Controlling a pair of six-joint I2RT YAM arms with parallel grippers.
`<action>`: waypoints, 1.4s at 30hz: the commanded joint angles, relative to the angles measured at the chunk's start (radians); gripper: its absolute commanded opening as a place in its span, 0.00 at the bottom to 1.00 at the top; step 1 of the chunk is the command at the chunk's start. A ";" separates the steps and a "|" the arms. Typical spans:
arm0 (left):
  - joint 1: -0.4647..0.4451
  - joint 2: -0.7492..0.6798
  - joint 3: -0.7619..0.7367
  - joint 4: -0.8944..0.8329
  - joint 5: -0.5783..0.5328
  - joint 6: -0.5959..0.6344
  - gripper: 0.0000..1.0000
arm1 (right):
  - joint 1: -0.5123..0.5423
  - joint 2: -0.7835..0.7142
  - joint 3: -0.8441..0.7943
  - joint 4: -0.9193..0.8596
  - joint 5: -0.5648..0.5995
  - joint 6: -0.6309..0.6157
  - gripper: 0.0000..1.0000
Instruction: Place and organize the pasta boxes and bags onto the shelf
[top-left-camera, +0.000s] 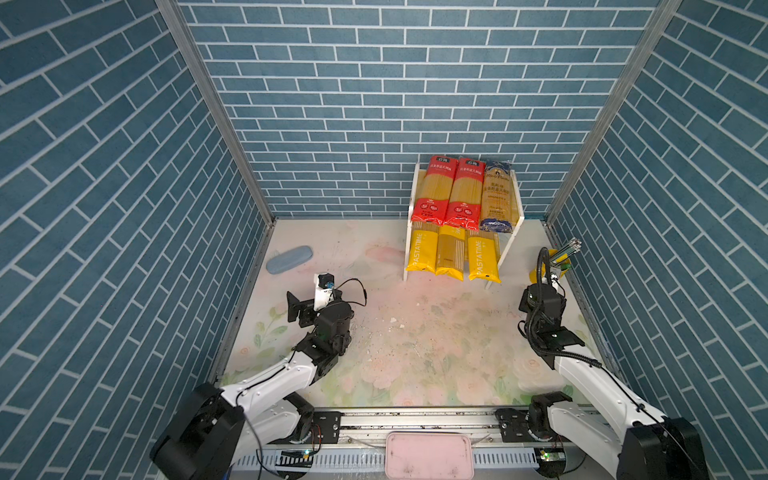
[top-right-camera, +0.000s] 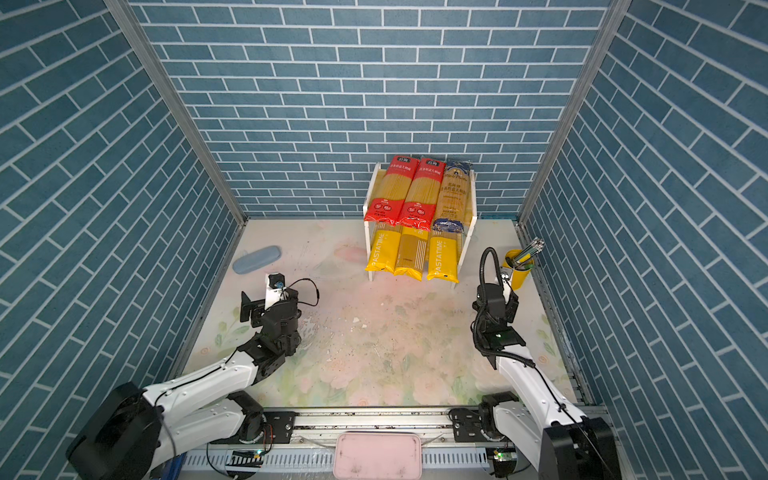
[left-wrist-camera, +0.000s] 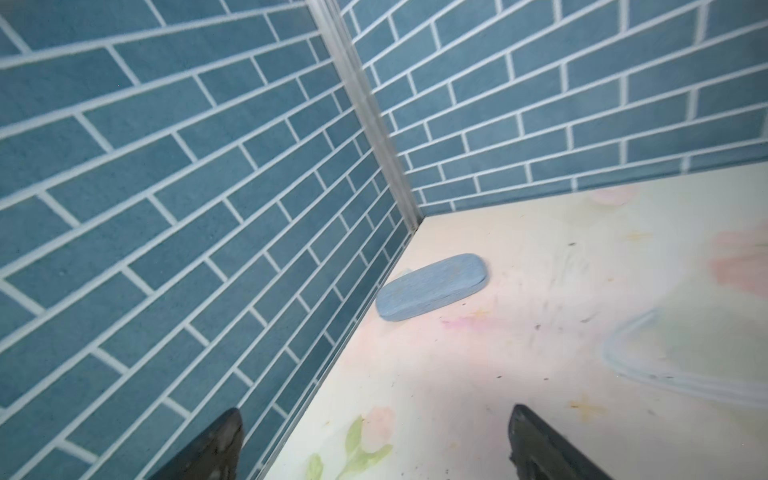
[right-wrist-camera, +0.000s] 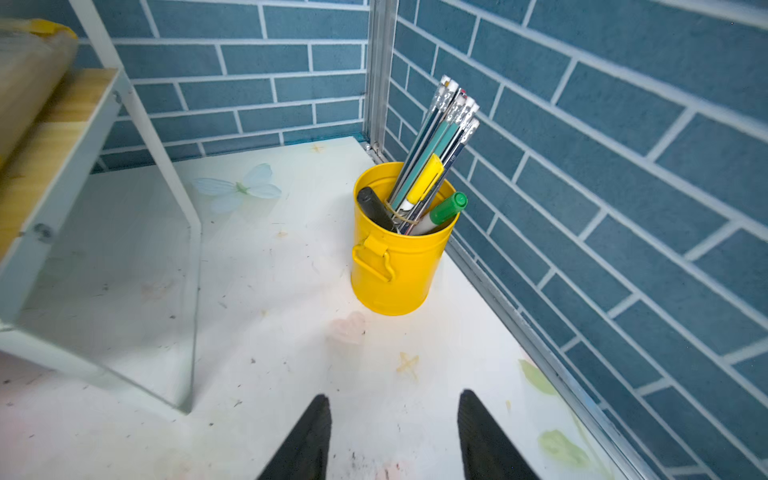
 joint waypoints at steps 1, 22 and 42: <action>0.076 0.100 -0.075 0.349 0.030 0.064 1.00 | -0.029 0.075 -0.054 0.292 0.042 -0.109 0.51; 0.280 0.413 -0.049 0.583 0.482 0.008 1.00 | -0.107 0.490 -0.114 0.796 -0.215 -0.184 0.52; 0.486 0.426 0.044 0.331 0.813 -0.157 1.00 | -0.200 0.547 -0.101 0.793 -0.376 -0.123 0.99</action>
